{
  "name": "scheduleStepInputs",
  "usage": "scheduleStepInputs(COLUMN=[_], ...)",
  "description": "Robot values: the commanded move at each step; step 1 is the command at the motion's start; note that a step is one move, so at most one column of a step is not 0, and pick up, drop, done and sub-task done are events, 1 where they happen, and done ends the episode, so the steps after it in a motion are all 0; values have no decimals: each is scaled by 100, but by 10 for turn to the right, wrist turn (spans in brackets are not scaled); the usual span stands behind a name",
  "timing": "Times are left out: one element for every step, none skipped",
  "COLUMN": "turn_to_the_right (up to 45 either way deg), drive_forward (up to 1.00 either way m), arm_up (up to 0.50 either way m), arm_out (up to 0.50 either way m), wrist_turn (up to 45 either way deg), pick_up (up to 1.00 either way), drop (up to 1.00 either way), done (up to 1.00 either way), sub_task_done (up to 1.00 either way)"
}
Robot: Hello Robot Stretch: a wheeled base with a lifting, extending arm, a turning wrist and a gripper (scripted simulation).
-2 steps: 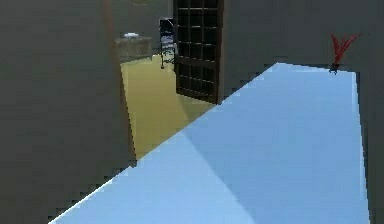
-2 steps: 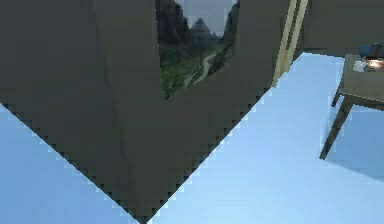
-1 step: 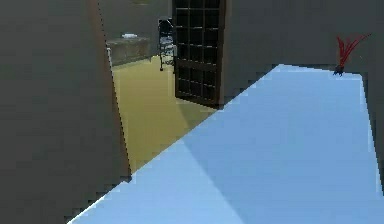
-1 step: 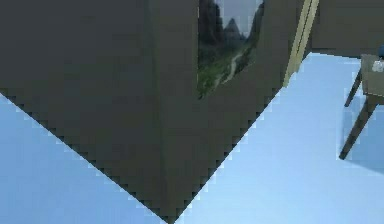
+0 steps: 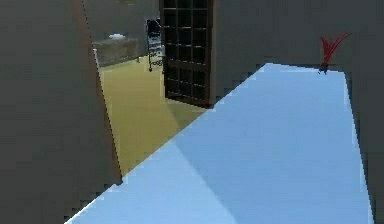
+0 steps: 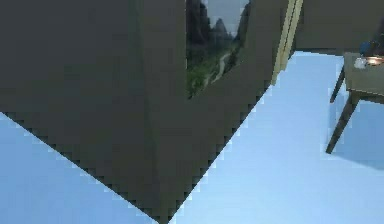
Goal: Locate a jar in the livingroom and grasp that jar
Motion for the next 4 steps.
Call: scheduleStepInputs(turn_to_the_right=[0,30,0,-120], drive_forward=[100,0,40,0], arm_up=[0,0,0,0], arm_out=[0,0,0,0], wrist_turn=[0,0,0,0], pick_up=[0,0,0,0], drop=[0,0,0,0], done=[0,0,0,0], sub_task_done=[0,0,0,0])
